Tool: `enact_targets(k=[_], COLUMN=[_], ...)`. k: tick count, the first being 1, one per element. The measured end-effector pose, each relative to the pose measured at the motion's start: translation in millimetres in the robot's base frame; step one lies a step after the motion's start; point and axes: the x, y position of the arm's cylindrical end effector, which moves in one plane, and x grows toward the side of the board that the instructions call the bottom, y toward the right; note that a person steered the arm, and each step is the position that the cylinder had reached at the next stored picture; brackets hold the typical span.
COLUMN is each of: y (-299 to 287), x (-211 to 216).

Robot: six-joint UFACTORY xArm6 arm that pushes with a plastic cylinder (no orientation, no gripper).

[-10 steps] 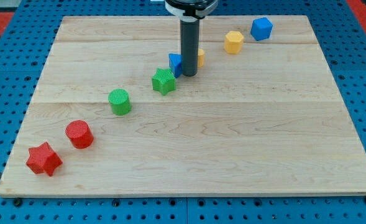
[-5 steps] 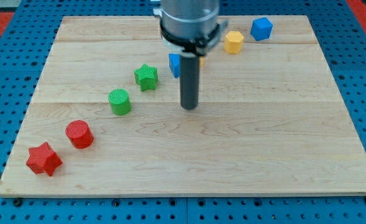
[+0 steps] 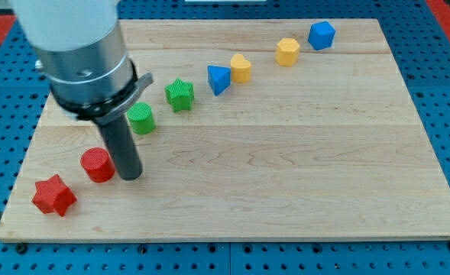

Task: Move the green blocks and red blocks slightly to the left

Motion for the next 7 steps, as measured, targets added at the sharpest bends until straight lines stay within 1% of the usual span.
enact_targets(k=[1,2,3,4,5,6,7], y=[-5.9,-41.2,-46.3,-17.6,-54.6,-68.7,-35.9], x=[17.1,17.1,19.7,42.1,48.3,47.0,39.1])
